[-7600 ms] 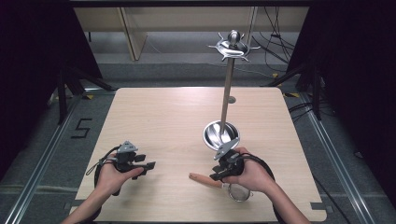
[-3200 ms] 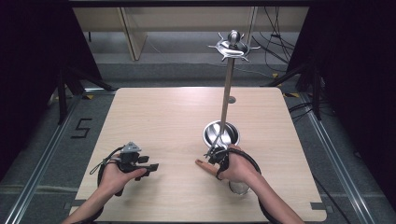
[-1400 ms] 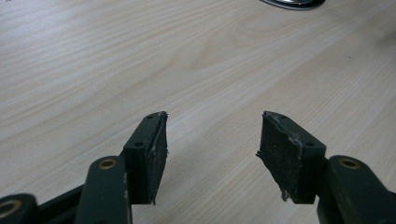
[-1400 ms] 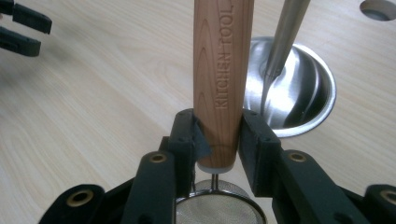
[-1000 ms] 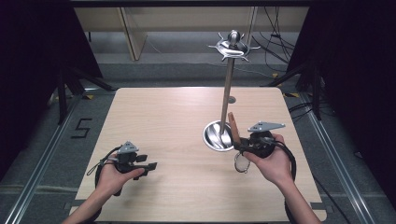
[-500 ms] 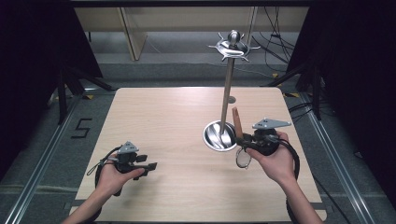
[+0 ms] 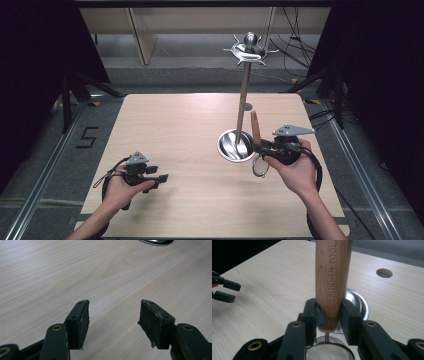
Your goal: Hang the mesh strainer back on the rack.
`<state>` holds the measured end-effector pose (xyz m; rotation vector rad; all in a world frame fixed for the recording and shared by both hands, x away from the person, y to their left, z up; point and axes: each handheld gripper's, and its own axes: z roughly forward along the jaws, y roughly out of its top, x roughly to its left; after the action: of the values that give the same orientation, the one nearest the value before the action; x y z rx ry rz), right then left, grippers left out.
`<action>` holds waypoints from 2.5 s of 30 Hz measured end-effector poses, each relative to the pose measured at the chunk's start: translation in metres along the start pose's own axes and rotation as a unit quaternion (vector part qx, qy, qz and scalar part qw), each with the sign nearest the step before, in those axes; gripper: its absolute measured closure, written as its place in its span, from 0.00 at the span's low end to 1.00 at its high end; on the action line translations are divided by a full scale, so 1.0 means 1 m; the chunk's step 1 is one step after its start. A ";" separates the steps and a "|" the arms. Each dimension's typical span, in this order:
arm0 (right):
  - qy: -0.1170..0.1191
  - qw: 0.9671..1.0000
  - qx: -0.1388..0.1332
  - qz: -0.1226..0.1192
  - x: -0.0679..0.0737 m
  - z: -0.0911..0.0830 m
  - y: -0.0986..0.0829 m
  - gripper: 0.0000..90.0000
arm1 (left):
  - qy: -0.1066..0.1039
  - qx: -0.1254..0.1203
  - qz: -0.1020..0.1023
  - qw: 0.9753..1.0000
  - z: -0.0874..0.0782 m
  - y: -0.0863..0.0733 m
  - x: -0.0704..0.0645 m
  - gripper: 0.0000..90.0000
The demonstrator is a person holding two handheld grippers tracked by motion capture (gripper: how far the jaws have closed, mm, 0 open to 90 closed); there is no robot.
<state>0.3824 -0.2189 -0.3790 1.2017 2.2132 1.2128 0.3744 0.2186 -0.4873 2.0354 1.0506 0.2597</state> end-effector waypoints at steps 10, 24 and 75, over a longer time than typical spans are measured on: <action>0.000 1.000 -0.018 0.010 0.003 -0.003 0.004 0.77 | 0.000 0.001 0.001 1.000 0.000 0.000 0.000 0.45; -0.004 0.999 -0.038 0.014 0.003 -0.009 0.013 0.77 | 0.001 0.001 0.000 1.000 0.001 0.000 0.000 0.45; -0.010 0.995 -0.096 -0.012 0.003 -0.018 0.038 0.77 | 0.005 0.002 -0.003 1.000 0.001 0.000 0.000 0.45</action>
<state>0.3889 -0.2156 -0.3375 1.1036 2.0367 1.3627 0.3750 0.2176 -0.4881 2.0358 1.0633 0.2666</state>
